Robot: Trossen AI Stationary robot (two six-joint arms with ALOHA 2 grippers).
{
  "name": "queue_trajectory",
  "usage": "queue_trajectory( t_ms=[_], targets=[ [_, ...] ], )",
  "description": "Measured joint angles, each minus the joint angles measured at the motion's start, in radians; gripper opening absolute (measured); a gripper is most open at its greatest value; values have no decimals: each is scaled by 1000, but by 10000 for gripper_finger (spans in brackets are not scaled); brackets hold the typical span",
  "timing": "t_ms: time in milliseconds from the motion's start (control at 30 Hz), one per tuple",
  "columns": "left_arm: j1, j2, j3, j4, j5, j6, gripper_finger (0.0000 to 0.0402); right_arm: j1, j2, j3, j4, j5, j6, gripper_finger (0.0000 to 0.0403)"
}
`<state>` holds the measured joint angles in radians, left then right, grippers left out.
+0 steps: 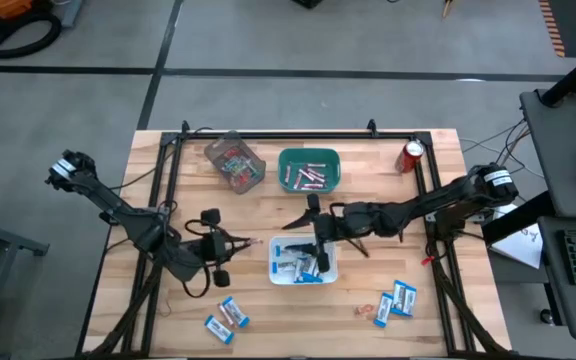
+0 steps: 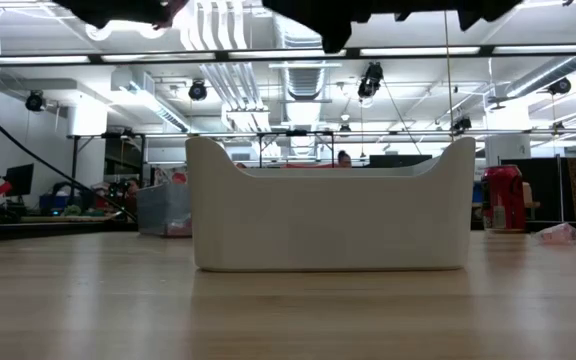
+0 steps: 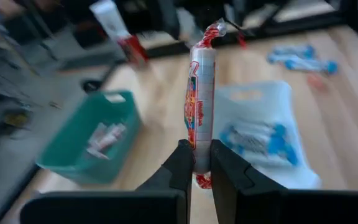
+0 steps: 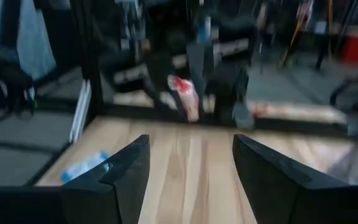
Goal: Sort candy
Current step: Put the white candy into the green bin
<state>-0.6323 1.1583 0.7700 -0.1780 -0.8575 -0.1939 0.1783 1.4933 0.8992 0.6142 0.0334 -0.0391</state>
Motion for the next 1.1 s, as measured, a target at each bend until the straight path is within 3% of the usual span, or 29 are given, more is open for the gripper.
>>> queue_trajectory(
  t_ms=[167, 433, 1100],
  targets=[
    [9, 61, 0, 203, -126, 137, 13, 0, 0, -40, 160, 4, -28, 219],
    [59, 192, 0, 583, -128, 349, 14, 0, 0, -37, 177, 4, -58, 219],
    [101, 386, 0, 934, -99, 396, 14, 0, 0, -36, 177, 3, -70, 219]
  ],
)
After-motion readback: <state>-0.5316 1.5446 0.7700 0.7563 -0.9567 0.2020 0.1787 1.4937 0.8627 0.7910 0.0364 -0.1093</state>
